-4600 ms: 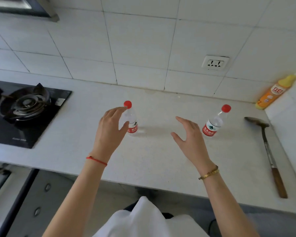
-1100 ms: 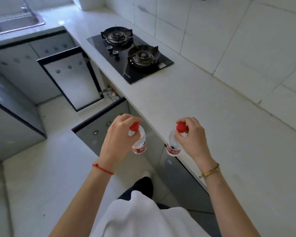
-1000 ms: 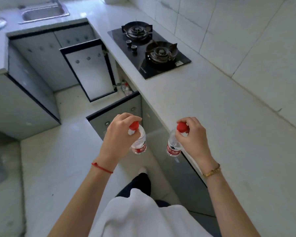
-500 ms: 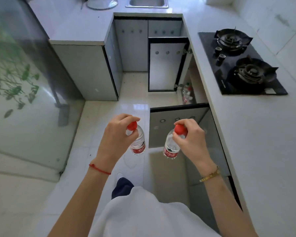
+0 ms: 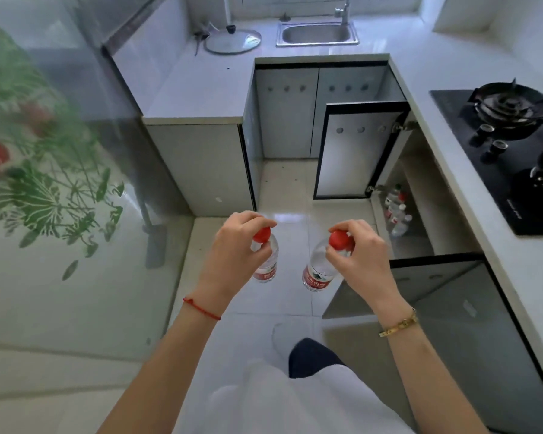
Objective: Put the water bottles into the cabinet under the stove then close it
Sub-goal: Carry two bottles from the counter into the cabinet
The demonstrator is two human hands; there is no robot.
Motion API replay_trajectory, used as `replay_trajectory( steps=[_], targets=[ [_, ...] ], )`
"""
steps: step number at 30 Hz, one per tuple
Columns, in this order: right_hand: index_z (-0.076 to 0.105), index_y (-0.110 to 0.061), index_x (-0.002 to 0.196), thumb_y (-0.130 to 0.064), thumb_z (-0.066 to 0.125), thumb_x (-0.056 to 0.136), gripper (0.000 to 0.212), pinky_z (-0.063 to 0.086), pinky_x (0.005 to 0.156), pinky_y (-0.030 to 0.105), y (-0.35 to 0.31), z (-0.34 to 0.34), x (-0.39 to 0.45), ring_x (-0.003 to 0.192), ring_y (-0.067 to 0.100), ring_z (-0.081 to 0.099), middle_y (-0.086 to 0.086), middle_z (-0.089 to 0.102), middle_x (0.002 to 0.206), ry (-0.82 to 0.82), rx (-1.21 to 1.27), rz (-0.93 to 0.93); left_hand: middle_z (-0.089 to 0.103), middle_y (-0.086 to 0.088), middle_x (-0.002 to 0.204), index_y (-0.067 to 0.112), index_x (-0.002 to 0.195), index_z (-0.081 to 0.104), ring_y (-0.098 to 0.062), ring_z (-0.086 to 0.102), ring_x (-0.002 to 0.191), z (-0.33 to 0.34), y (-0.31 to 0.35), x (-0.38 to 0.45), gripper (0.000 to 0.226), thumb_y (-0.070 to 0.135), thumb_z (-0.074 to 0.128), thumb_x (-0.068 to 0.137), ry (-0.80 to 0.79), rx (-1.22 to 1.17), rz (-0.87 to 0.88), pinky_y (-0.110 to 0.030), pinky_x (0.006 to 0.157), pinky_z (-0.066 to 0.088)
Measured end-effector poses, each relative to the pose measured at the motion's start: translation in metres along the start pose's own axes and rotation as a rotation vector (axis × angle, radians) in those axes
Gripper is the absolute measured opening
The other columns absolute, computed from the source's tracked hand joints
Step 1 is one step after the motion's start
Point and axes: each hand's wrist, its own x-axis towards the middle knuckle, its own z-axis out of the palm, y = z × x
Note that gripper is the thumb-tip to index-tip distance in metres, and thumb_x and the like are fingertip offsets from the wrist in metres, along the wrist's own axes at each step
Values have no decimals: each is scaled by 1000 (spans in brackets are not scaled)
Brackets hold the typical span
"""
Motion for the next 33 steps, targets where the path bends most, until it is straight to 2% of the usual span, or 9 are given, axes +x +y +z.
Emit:
replay_trajectory(
  steps=[7,13,19,23,25,28,33],
  targets=[
    [60,-16,101,-13,72,80,24,40,74,7,11,38,95,86,7,54,-4,56,96,9,-21,42,68,2,102,17,104,72,-16,61,92,19,-52,106,31,8,70,74,-71,-20,47,-32,85,53],
    [60,-19,95,-12,73,77,23,39,71,8,42,46,187,83,7,54,-4,56,93,65,-35,117,68,3,102,18,104,72,-16,62,92,61,-63,214,31,6,70,75,-141,-61,117,-32,83,55],
    [59,-20,96,-13,73,78,24,49,76,18,77,27,277,86,9,55,-4,55,94,130,-50,188,68,1,103,16,105,71,-16,61,94,105,-59,326,32,5,71,75,-183,-89,209,-29,85,53],
    [59,-18,97,-15,73,78,24,43,74,12,99,14,323,87,11,55,-1,57,95,197,-74,258,67,2,106,17,106,70,-15,60,95,135,-52,394,31,7,72,77,-242,-109,305,-21,85,49],
    [59,-18,97,-17,72,79,23,43,74,14,111,8,342,88,10,55,-1,56,97,242,-81,314,67,2,106,17,106,71,-14,60,96,151,-50,426,31,7,73,77,-283,-122,356,-17,85,46],
    [59,-19,97,-18,71,79,22,46,75,16,127,3,368,88,10,56,-2,55,98,318,-86,397,68,1,106,16,106,71,-14,60,99,174,-47,471,32,7,74,75,-350,-144,433,-19,87,48],
    [60,-14,99,-13,72,79,22,39,76,6,147,3,395,91,10,55,0,55,101,442,-107,556,69,0,106,15,106,72,-17,62,100,212,-40,530,30,8,74,76,-473,-192,605,-18,87,46]
  ],
)
